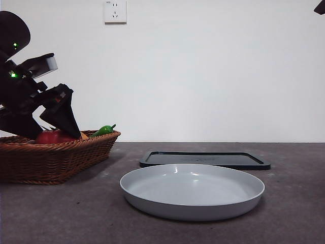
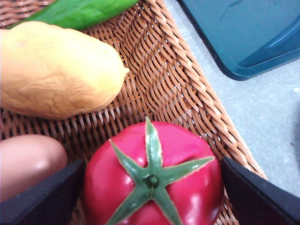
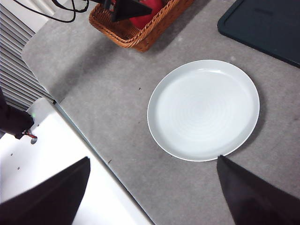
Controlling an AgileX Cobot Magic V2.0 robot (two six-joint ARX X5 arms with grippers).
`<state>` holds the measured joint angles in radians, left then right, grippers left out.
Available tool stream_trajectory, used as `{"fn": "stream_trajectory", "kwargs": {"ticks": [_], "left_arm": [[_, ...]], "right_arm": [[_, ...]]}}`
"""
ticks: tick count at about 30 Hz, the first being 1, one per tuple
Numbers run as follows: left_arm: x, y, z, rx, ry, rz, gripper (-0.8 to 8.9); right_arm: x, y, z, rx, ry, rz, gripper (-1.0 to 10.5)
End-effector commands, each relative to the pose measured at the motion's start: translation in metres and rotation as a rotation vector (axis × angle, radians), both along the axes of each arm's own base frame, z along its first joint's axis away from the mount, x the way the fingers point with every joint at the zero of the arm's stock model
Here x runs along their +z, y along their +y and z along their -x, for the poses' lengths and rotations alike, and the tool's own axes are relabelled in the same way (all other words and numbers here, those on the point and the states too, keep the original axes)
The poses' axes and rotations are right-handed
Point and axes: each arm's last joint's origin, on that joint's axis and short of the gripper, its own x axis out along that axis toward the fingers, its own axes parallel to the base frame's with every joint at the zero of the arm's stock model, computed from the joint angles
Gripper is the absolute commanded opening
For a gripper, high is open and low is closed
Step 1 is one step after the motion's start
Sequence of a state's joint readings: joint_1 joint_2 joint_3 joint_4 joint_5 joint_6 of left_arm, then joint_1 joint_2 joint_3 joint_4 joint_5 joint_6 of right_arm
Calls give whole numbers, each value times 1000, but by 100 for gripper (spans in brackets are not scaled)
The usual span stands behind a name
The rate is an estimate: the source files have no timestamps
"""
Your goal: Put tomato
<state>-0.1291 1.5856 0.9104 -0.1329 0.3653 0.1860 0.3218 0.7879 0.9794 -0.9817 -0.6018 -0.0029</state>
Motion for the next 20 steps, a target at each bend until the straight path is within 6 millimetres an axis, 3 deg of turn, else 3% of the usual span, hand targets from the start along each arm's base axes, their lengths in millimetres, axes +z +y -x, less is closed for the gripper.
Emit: {"fn": "stream_trajectory", "kwargs": {"ticks": [1,7,12,20], "left_arm": [[-4,-1,-5,-8,10,-12,457],[-5,-1,-5,-4,18,-9,297],[2,-1,-3,1,1,-2,297],[47,-2,11,16,-126,58,298]], "right_arm": [[5,1,-1,4,-13,-7,429],[5,1,-1,4,-13,-7,428],[5,1,-1,4,-13,-7,429],[5,1,-1,4,-15,-7,428]]}}
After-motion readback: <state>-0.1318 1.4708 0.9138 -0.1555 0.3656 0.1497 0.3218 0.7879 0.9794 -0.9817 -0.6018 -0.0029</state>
